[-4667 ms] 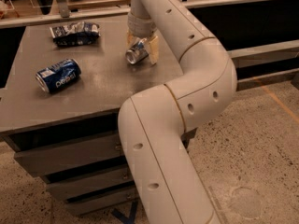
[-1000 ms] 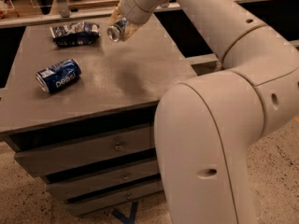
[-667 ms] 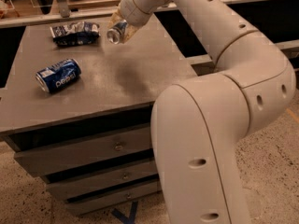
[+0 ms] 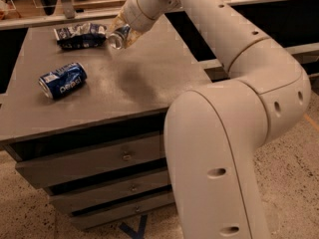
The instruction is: Move redbull can near blue chip bag
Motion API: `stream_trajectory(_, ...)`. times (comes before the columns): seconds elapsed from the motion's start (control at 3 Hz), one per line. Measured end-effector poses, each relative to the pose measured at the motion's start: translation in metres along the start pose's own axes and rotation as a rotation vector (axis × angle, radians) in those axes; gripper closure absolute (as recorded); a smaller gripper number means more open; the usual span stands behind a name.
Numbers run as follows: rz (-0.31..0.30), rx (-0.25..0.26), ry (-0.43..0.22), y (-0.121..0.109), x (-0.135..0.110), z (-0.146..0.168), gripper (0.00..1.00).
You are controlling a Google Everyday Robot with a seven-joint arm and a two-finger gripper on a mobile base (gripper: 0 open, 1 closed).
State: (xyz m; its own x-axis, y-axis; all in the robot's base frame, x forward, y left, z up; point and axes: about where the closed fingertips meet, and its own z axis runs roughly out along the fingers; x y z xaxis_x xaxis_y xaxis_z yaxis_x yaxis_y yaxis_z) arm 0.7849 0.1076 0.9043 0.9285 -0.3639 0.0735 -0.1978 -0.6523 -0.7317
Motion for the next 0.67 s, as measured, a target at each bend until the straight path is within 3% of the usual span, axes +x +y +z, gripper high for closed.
stream_trajectory(0.67, 0.018, 0.073, 0.006, -0.009, 0.001, 0.038, 1.00)
